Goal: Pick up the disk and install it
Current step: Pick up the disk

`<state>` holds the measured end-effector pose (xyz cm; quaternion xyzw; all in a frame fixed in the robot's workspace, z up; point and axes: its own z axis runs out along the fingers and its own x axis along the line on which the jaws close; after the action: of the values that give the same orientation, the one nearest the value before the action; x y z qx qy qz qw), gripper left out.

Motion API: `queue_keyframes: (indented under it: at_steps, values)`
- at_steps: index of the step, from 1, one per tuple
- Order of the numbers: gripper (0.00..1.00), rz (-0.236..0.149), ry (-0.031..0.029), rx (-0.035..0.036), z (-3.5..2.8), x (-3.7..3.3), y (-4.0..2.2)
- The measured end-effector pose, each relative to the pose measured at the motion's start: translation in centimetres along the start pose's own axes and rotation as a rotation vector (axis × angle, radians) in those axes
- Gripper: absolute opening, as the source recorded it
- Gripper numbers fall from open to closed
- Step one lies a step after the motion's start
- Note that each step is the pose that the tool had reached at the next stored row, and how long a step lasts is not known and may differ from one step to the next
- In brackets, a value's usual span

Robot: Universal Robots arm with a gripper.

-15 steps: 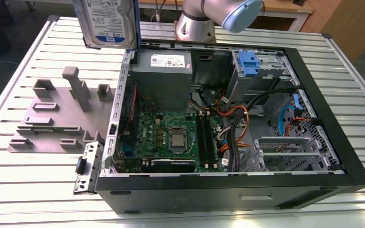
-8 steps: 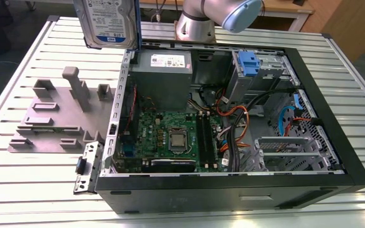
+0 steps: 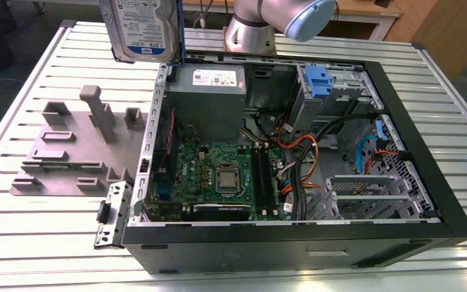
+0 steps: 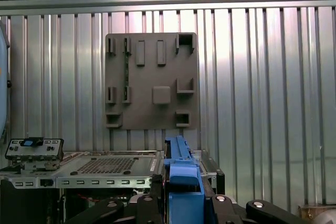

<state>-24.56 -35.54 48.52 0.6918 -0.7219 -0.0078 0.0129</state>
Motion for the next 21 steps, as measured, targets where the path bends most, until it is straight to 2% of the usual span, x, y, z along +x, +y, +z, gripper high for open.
queue_keyframes:
  at_steps: [15,21]
  values:
    - [0.36,0.0,0.0,0.0,0.0,-0.01,-0.1]
    - [0.36,0.0,0.0,0.0,-0.02,-0.03,-0.65]
